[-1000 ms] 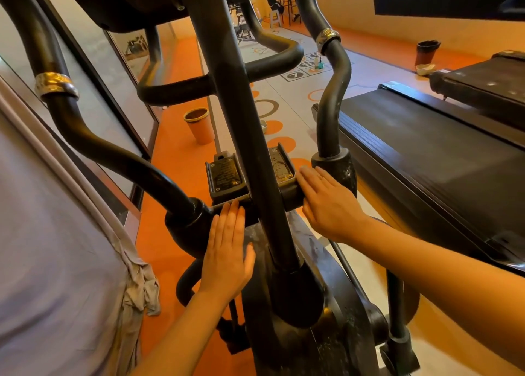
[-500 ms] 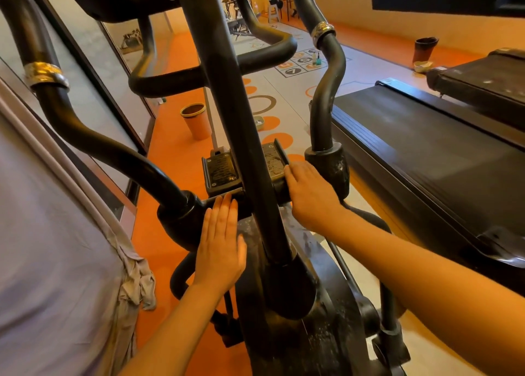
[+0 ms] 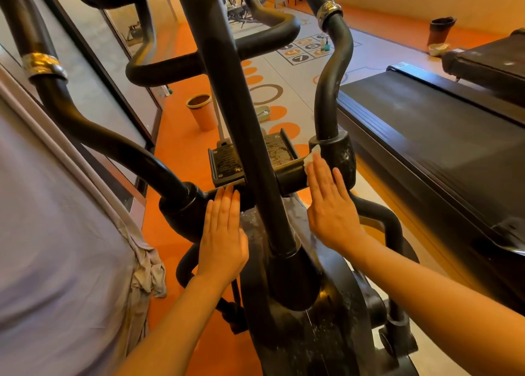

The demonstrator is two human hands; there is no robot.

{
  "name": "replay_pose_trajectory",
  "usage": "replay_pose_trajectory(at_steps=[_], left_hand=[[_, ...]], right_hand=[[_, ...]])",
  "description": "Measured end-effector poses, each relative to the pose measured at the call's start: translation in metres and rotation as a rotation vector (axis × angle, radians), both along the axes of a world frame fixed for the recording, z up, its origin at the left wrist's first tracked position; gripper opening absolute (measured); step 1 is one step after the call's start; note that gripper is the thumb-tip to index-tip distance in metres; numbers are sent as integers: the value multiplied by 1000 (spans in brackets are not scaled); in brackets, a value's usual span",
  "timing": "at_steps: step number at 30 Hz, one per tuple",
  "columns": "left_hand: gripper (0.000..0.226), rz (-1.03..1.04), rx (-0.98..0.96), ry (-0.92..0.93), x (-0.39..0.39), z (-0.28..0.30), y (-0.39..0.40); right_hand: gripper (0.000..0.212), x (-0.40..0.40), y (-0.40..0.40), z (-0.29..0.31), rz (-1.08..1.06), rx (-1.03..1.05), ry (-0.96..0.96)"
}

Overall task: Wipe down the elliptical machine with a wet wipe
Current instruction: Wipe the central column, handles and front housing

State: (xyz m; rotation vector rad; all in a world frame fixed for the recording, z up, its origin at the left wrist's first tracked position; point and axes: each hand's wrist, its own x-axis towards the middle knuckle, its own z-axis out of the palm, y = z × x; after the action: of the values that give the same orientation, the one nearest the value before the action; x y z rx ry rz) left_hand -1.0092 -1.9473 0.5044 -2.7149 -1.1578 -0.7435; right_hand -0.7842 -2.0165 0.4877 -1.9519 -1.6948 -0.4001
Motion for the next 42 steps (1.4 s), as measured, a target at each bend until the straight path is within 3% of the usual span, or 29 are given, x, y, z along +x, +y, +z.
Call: replay_pose_trajectory(at_steps=[7, 13, 19, 25, 31, 38, 42], left_hand=[[76, -10, 19, -27, 2, -3, 4], [70, -19, 11, -42, 2, -5, 4], [72, -64, -15, -24, -3, -2, 5], [73, -89, -97, -55, -4, 1, 2], [69, -309, -139, 37, -9, -32, -34], [70, -245, -198, 170, -15, -75, -54], [71, -201, -223, 166, -13, -88, -68]], right_hand=[[63, 19, -3, 2, 249, 89, -81], [55, 25, 20, 46, 302, 12, -142], [65, 5, 5, 51, 249, -18, 57], [47, -22, -30, 17, 292, -33, 74], [47, -51, -62, -27, 162, -185, 342], [50, -64, -72, -38, 80, -321, 549], [41, -55, -67, -32, 121, -364, 632]])
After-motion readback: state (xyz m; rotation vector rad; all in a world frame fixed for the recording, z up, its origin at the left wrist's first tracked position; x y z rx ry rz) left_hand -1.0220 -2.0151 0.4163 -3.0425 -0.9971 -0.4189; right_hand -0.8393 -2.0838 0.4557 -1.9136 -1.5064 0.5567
